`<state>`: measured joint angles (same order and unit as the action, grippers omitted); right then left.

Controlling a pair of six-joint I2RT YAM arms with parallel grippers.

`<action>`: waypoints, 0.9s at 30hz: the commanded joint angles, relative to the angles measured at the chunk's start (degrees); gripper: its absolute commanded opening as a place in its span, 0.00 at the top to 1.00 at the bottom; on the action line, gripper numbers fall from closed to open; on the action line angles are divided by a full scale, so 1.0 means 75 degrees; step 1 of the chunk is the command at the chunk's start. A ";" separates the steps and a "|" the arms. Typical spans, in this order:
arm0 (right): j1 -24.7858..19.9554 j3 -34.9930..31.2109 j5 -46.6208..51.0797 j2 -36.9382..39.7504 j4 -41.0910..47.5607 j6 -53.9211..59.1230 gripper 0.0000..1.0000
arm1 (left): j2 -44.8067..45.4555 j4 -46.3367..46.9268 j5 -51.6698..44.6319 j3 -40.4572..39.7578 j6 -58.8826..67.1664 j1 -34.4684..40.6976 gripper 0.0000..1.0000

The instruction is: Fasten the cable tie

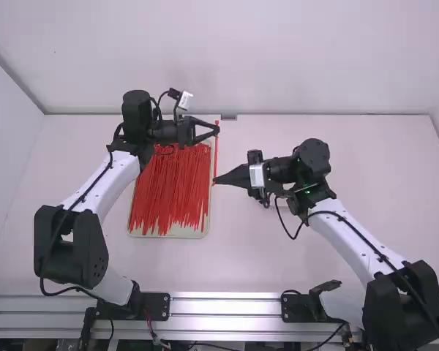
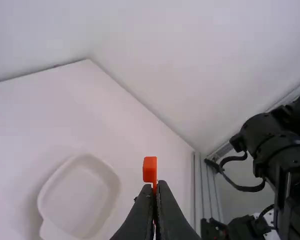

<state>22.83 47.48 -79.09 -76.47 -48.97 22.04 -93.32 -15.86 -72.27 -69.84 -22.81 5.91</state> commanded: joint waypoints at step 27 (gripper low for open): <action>-0.0487 -0.0312 0.1935 0.0122 0.1556 -0.4473 1.00 | 0.0003 -0.2591 -0.0717 -0.0163 0.3780 -0.0102 0.98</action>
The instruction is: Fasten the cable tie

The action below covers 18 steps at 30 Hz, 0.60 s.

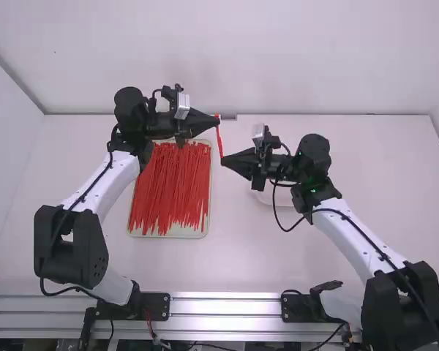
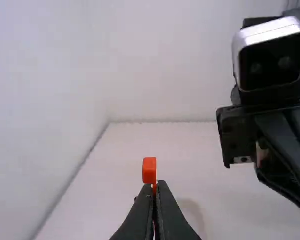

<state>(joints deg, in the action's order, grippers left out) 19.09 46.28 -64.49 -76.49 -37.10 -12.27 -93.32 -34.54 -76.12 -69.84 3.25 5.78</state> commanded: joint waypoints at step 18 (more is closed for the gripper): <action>0.0321 -0.0530 0.0280 -0.0411 -0.1157 -0.0953 1.00 | 0.0003 -0.0580 -0.1306 -0.0163 0.2148 0.0181 0.98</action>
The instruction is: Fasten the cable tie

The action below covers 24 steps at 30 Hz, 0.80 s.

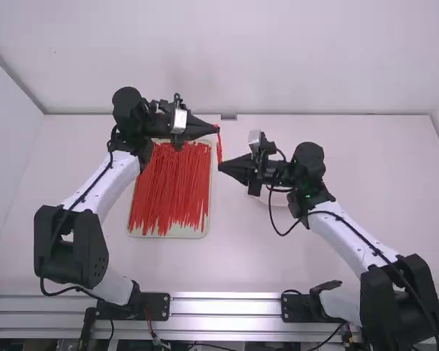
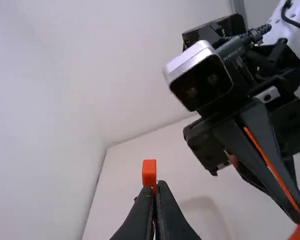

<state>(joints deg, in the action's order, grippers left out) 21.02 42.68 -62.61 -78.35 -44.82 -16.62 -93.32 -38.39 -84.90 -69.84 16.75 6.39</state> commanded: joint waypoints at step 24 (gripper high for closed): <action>-0.0140 -0.0038 0.0396 -0.0548 -0.1052 -0.1909 1.00 | 0.0003 -0.0146 -0.0533 -0.0166 0.3147 0.0082 0.98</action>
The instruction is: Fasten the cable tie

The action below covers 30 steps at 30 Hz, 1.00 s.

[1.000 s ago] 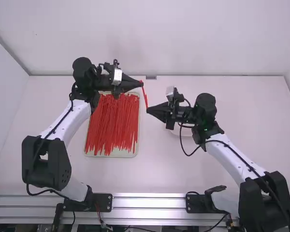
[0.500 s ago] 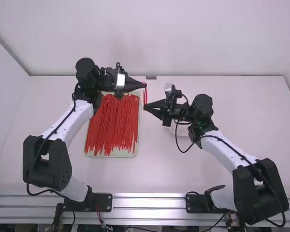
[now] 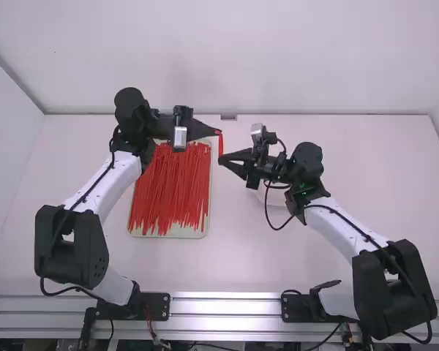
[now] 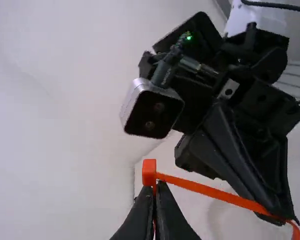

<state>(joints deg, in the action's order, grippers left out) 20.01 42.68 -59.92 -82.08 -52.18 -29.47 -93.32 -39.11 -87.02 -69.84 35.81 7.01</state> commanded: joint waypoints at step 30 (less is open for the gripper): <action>0.0329 -0.0038 0.0402 -0.0050 -0.0047 -0.0498 1.00 | 0.0003 0.0149 0.0519 -0.0163 0.0603 -0.0035 0.98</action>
<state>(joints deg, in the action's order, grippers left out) 22.24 42.68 -56.82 -82.06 -52.23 -32.80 -93.32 -37.82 -83.29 -69.87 39.81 7.03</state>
